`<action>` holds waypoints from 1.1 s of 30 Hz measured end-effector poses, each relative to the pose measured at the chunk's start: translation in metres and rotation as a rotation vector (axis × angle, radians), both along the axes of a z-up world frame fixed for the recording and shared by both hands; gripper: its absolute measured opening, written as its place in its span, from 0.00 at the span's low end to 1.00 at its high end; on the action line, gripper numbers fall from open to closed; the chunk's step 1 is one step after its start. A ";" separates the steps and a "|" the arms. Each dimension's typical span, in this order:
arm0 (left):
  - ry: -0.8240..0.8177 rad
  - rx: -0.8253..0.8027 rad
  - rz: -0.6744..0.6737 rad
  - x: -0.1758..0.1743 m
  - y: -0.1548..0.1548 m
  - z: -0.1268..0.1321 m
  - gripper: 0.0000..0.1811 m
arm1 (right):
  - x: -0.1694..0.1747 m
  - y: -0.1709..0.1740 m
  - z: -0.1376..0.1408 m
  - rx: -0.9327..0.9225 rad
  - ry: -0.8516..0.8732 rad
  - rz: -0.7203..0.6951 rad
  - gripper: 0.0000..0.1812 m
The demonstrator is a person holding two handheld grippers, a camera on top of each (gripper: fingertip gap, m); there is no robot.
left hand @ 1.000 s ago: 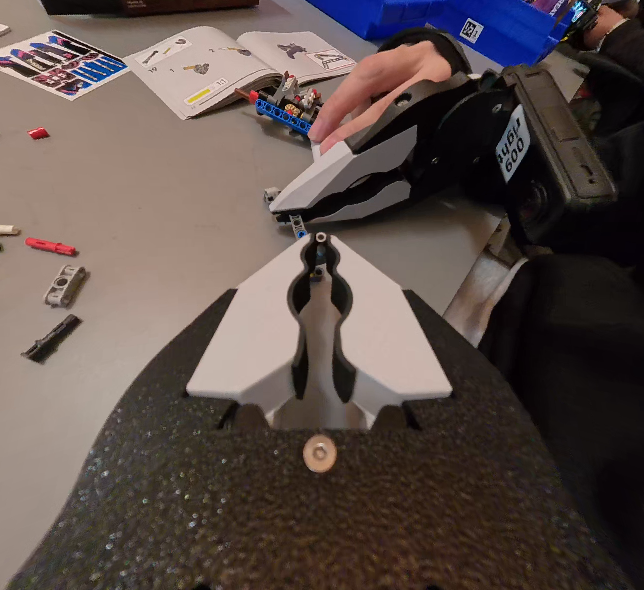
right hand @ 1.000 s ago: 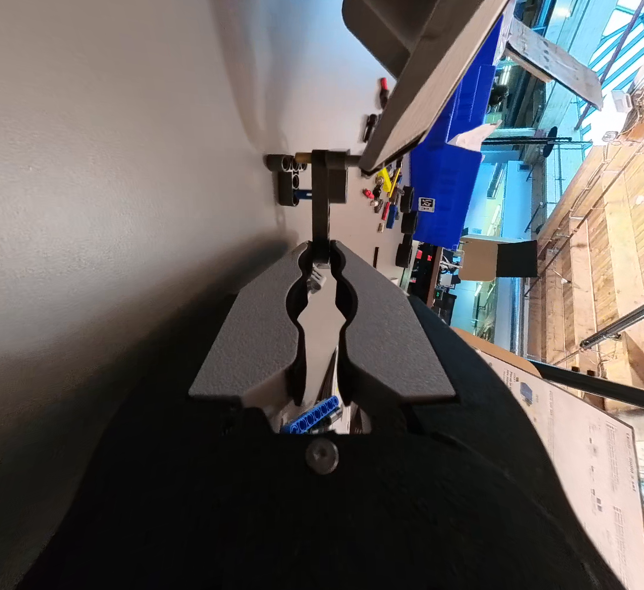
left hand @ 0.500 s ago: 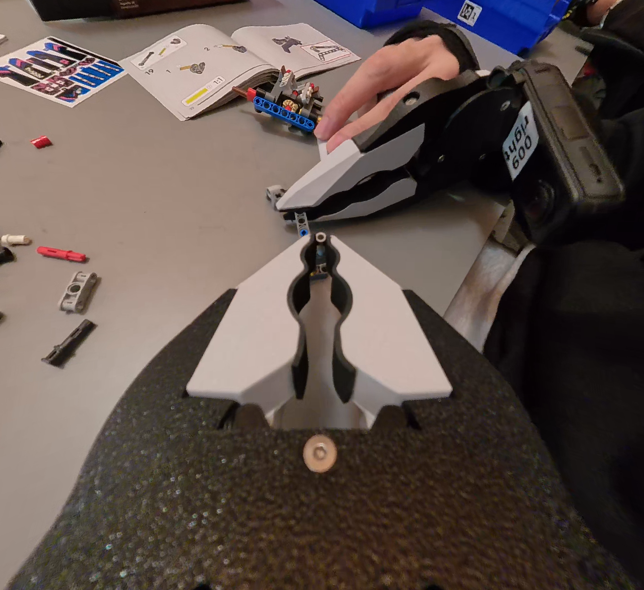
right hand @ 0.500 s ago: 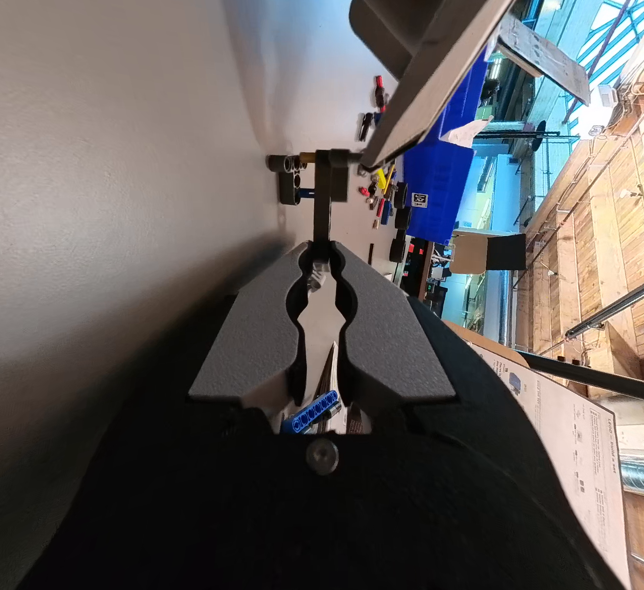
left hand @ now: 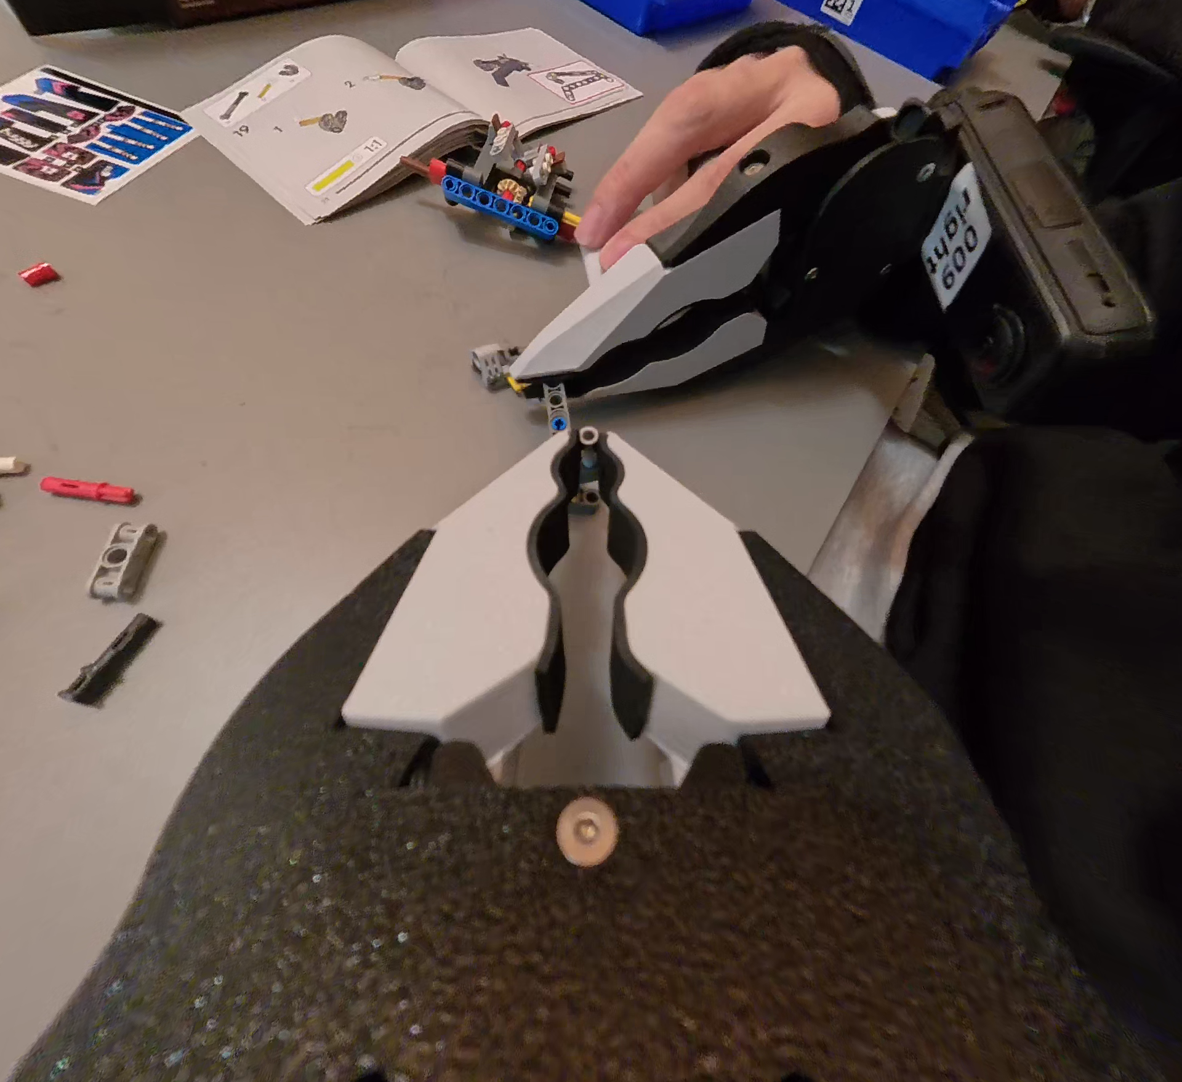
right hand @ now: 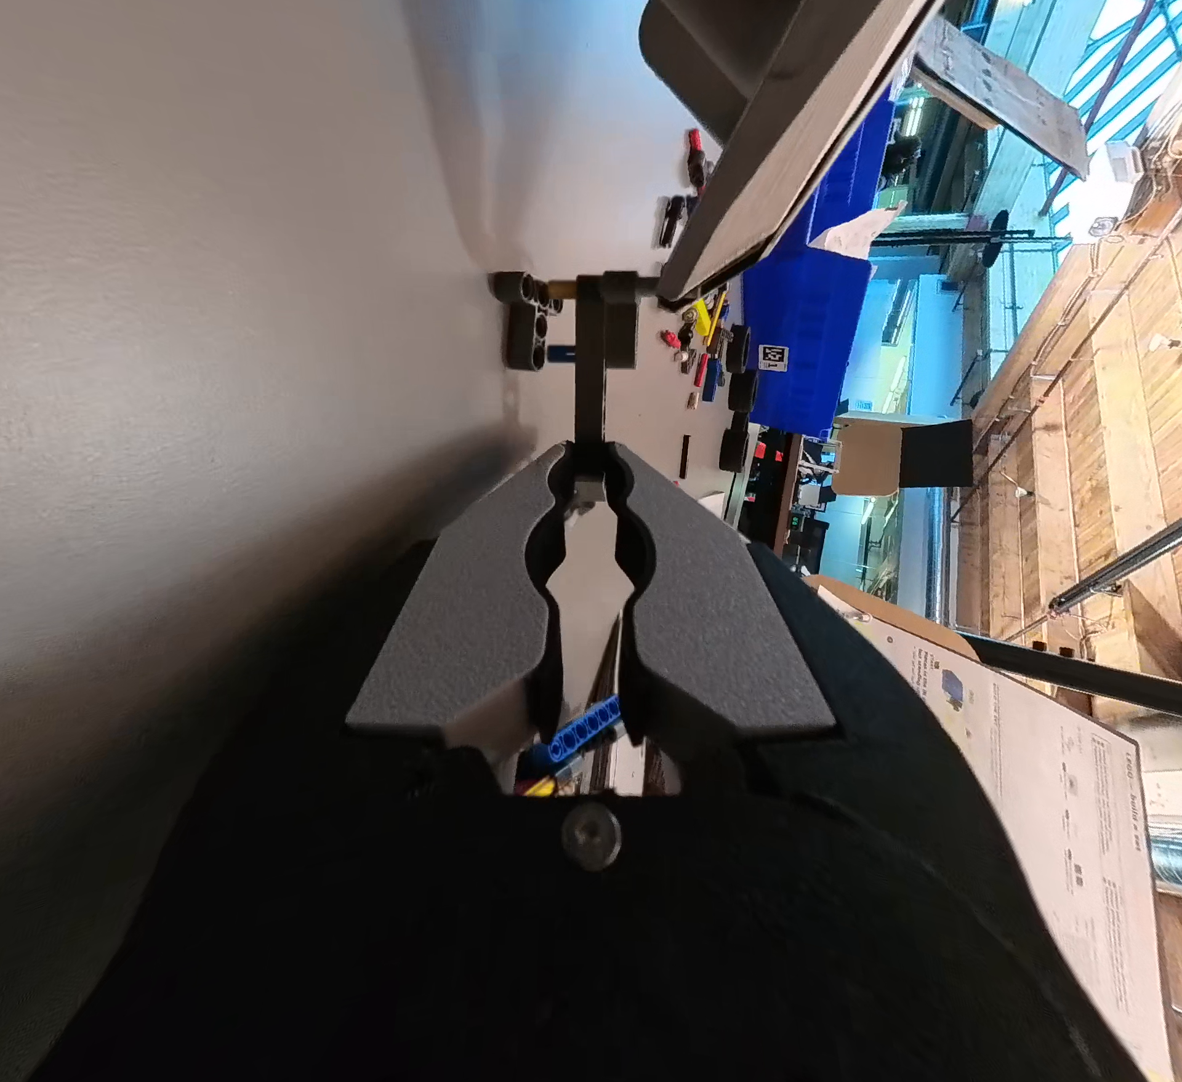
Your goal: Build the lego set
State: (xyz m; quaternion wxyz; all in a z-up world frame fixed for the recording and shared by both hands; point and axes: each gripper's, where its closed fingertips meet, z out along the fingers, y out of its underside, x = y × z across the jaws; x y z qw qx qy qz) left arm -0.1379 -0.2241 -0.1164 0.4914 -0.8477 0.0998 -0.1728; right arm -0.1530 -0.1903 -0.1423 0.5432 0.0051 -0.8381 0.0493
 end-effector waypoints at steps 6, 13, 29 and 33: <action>-0.009 -0.019 -0.040 -0.003 0.001 -0.002 0.01 | 0.002 0.001 -0.001 0.001 -0.008 -0.007 0.04; 0.020 -0.011 -0.067 -0.008 -0.002 -0.003 0.01 | 0.005 -0.005 0.002 -0.015 -0.003 0.006 0.03; 0.088 -0.008 -0.199 -0.013 -0.010 -0.007 0.01 | 0.016 -0.023 0.004 -0.017 0.036 0.053 0.04; 0.081 -0.015 -0.229 -0.014 -0.011 -0.008 0.01 | 0.018 -0.028 0.004 -0.017 0.041 0.069 0.04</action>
